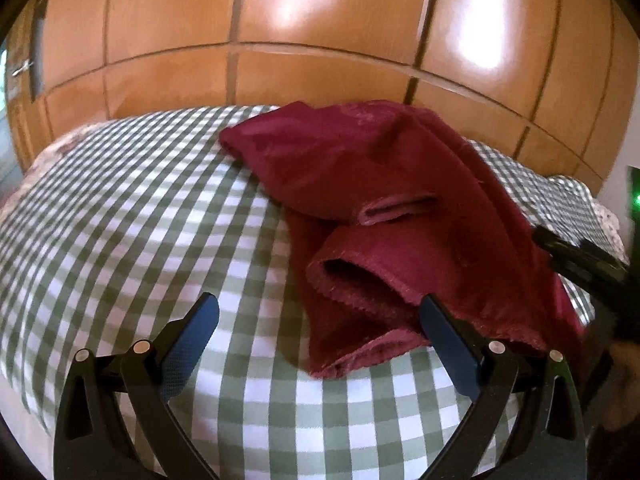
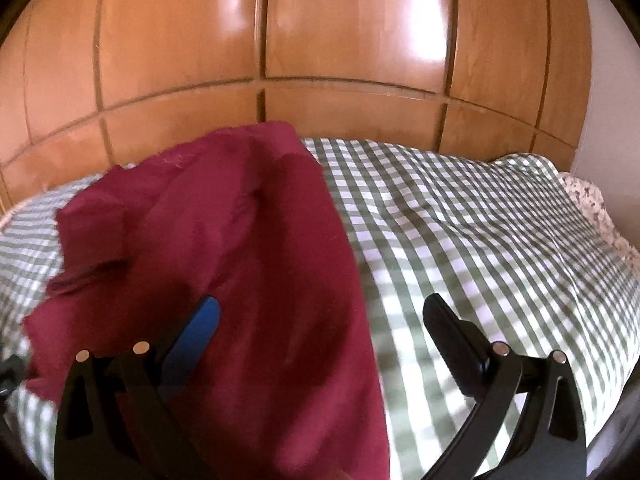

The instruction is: Fold small clothes

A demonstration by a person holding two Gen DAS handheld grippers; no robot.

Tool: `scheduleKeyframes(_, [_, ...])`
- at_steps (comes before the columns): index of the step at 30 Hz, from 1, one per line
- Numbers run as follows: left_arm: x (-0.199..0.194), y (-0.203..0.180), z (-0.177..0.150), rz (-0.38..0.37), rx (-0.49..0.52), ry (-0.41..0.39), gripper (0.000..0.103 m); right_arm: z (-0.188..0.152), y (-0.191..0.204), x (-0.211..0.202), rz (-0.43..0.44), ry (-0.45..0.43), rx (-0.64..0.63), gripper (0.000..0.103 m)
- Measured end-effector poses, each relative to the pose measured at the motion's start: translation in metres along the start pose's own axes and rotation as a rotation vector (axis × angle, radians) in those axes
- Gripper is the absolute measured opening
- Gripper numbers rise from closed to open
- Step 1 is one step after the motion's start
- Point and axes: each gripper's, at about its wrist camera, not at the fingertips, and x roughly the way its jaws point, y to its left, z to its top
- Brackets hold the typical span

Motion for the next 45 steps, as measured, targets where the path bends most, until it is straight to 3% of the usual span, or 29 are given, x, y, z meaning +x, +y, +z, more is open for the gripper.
scheduleKeyframes(6, [0.003,0.002,0.023,-0.099,0.013,-0.026,0.099,-0.001,0.000,0.055,-0.037,0.212,-0.030,0.101])
scheduleKeyframes(11, [0.014,-0.001,0.049,-0.087,0.033,-0.062,0.099,-0.006,-0.005,0.056,-0.025,0.216,-0.016,0.101])
scheduleKeyframes(17, [0.051,-0.030,0.070,-0.120,0.235,0.005,0.098,-0.009,-0.010,0.056,0.005,0.230,0.015,0.101])
scheduleKeyframes(19, [0.068,-0.036,0.072,-0.127,0.287,0.030,0.087,-0.009,-0.009,0.058,0.016,0.230,0.026,0.101])
scheduleKeyframes(21, [0.088,-0.036,0.073,-0.138,0.293,0.096,0.055,-0.010,-0.011,0.058,0.024,0.230,0.033,0.101])
scheduleKeyframes(23, [0.104,-0.030,0.070,-0.187,0.261,0.168,0.032,-0.011,-0.011,0.059,0.029,0.230,0.037,0.101])
scheduleKeyframes(24, [0.108,-0.028,0.070,-0.175,0.250,0.176,0.025,-0.011,-0.011,0.060,0.031,0.230,0.039,0.101])
scheduleKeyframes(27, [0.105,-0.018,0.071,-0.165,0.215,0.153,0.005,-0.011,-0.012,0.061,0.038,0.230,0.046,0.101])
scheduleKeyframes(30, [0.093,-0.003,0.077,-0.182,0.135,0.109,0.004,-0.011,-0.013,0.061,0.043,0.228,0.051,0.101])
scheduleKeyframes(36, [0.057,0.046,0.099,-0.096,0.017,-0.043,0.004,-0.011,-0.014,0.061,0.043,0.229,0.051,0.101])
scheduleKeyframes(45, [-0.005,0.166,0.143,0.155,-0.204,-0.251,0.004,-0.011,-0.014,0.061,0.044,0.229,0.051,0.101])
